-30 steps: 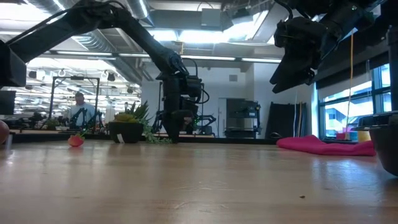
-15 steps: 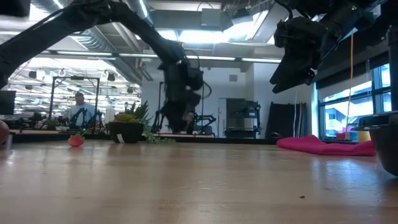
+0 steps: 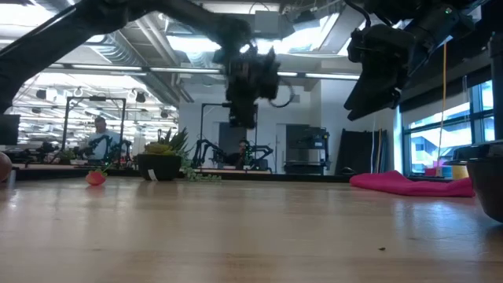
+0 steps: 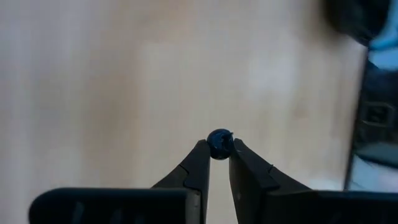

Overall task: Pick and placing Produce into tupperware
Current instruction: Put the blueberry into the left of the black bin, then put the blueberry into the left black bin

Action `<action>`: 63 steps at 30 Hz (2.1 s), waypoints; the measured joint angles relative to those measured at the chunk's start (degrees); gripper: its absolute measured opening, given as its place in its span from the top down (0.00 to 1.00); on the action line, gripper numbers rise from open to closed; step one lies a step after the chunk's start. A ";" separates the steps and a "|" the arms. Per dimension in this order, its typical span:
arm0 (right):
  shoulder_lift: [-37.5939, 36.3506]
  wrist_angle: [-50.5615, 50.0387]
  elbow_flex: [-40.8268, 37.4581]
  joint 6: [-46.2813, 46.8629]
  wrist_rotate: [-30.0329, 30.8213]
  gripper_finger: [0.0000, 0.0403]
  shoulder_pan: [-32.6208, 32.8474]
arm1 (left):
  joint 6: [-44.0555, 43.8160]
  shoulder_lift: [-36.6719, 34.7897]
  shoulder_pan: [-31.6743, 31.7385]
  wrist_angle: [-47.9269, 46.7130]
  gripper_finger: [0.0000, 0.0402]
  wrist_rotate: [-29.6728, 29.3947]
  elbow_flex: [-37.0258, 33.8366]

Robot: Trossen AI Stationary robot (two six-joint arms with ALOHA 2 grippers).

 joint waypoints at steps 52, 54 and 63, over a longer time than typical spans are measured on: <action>-0.01 -25.86 0.00 19.26 -6.09 0.45 5.27 | -16.59 -17.89 -36.03 9.15 0.97 -31.43 5.43; 0.00 -25.22 0.00 19.28 -5.93 0.45 5.70 | -17.30 -21.84 -36.03 9.25 0.98 -33.56 5.45; 0.00 -24.30 0.00 19.19 -5.93 0.45 6.60 | -25.46 -30.74 -37.64 0.98 0.97 -42.70 5.50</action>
